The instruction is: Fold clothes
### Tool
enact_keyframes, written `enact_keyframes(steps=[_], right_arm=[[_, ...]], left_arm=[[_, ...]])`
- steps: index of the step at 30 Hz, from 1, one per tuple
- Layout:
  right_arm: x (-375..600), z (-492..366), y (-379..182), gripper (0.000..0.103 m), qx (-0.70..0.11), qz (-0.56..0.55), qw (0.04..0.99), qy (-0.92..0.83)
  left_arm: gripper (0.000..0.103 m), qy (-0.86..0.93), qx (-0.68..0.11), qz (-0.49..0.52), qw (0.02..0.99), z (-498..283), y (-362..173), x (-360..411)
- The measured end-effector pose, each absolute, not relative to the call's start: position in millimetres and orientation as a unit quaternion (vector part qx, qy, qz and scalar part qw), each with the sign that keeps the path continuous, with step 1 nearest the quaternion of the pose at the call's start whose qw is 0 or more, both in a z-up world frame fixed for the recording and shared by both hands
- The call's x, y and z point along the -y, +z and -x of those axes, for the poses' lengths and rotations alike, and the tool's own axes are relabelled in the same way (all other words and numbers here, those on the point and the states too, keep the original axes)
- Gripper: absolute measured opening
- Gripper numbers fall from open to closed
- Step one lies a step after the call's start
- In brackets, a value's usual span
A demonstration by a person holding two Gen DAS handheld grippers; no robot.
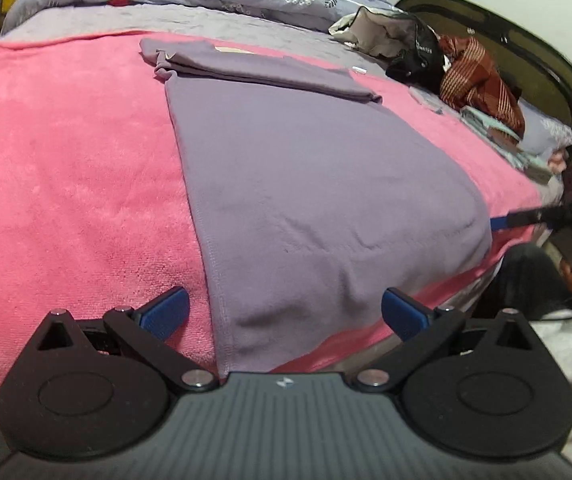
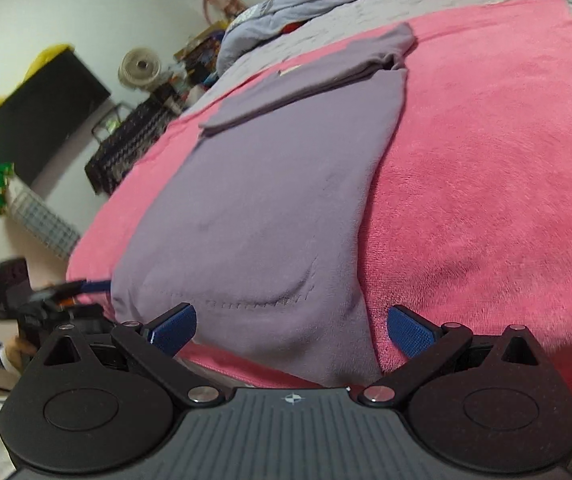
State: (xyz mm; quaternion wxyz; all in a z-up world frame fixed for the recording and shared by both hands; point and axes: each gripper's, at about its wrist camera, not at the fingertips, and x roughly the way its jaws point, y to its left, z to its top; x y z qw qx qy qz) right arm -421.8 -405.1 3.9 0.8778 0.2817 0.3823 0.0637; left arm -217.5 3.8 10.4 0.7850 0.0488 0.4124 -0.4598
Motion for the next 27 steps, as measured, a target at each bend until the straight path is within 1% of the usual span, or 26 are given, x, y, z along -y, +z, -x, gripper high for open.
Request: enact_keyframes(steps=[3, 6, 8, 12, 16, 18, 22, 24, 27], right_arm=[[404, 426, 2, 0.103, -0.376, -0.266, 0.884, 0.077], [409, 442, -6, 0.103, -0.336, -0.297, 0.890, 0.082], [414, 444, -9, 0.103, -0.326, -0.322, 0.885, 0.084], [418, 442, -9, 0.103, -0.325, -0.331, 0.882, 0.086], [418, 439, -4, 0.103, -0.342, -0.307, 0.882, 0.102], [423, 440, 0, 0.103, -0.341, -0.317, 0.877, 0.121], [431, 430, 1, 0.102, -0.341, -0.335, 0.864, 0.156], [434, 423, -1, 0.097, -0.352, -0.338, 0.859, 0.157], [437, 422, 1, 0.093, -0.362, -0.332, 0.855, 0.169]], left_arm=[[0.103, -0.464, -0.414, -0.039, 0.782, 214, 10, -6], [0.103, -0.466, -0.410, -0.036, 0.783, 214, 7, -5], [0.103, -0.465, -0.406, -0.037, 0.786, 214, 6, -5], [0.102, -0.463, -0.401, -0.059, 0.788, 217, 7, 1], [0.102, -0.481, -0.418, -0.061, 0.768, 215, 11, 4], [0.102, -0.518, -0.446, -0.015, 0.730, 205, 9, -3], [0.102, -0.534, -0.500, 0.103, 0.674, 178, -10, -21], [0.102, -0.532, -0.515, 0.156, 0.654, 166, -19, -28], [0.102, -0.533, -0.523, 0.179, 0.640, 160, -21, -30]])
